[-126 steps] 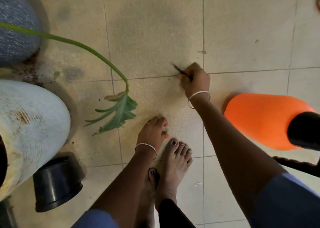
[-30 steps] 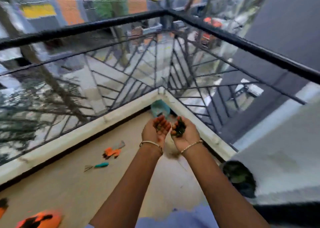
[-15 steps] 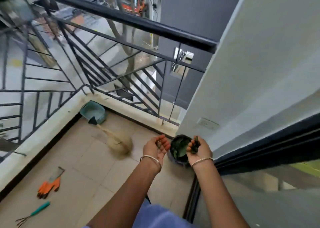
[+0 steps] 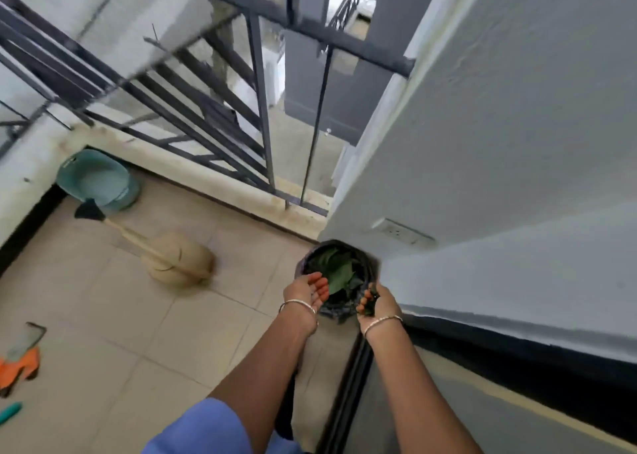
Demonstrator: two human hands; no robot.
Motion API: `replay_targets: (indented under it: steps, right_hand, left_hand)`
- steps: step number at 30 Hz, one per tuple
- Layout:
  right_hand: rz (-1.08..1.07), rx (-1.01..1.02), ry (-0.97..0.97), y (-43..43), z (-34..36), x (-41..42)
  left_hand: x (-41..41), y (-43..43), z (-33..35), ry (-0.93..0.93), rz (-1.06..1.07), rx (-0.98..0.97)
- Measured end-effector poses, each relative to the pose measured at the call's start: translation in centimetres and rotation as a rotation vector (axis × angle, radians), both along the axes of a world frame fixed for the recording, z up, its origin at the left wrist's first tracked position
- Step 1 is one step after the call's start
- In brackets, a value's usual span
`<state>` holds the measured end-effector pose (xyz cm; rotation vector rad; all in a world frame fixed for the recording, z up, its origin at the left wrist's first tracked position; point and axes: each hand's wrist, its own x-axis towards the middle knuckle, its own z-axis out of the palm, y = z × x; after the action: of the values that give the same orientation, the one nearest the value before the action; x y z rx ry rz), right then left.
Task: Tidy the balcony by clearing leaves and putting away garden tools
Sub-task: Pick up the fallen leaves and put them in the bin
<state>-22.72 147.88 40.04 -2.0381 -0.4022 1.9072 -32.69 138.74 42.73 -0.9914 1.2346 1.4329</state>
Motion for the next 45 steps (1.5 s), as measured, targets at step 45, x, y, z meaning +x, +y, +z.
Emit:
replay_targets:
  steps: [45]
  right_hand:
    - [0.383,0.363,0.14,-14.0,5.6,-2.1]
  left_hand:
    - [3.5,-17.1,6.6,0.252,0.258,0.016]
